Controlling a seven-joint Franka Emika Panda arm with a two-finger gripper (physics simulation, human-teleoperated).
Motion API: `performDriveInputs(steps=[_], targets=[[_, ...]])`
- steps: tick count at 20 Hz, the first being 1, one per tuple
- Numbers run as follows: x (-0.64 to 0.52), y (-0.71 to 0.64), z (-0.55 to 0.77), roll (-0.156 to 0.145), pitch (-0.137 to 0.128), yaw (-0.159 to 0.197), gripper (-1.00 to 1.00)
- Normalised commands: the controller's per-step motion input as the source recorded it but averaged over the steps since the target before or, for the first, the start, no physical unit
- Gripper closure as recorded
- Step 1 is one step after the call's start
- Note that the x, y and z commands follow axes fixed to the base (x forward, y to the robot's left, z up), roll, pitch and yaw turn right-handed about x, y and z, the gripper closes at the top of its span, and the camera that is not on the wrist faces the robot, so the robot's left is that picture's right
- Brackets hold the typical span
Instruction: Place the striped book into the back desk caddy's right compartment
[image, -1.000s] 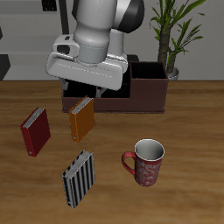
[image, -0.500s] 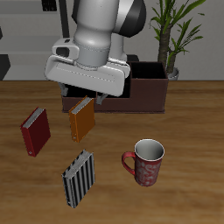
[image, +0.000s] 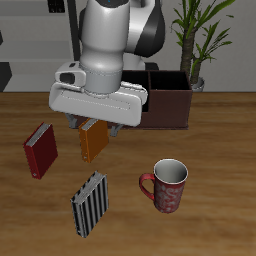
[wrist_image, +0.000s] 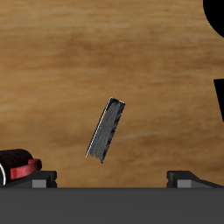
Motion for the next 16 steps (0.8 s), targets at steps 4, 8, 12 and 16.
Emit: performDriveInputs(steps=[4, 8, 12, 16], targets=[[0.22, 0.09, -0.14, 0.063, -0.04, 0.036, -1.0], [0.15, 0.06, -0.09, 0.052, -0.023, -0.011, -1.0], [0.21, 0.0, -0.13, 0.003, -0.022, 0.005, -1.0], [0.11, -0.04, -0.14, -0.011, -0.004, -0.017, -1.0]])
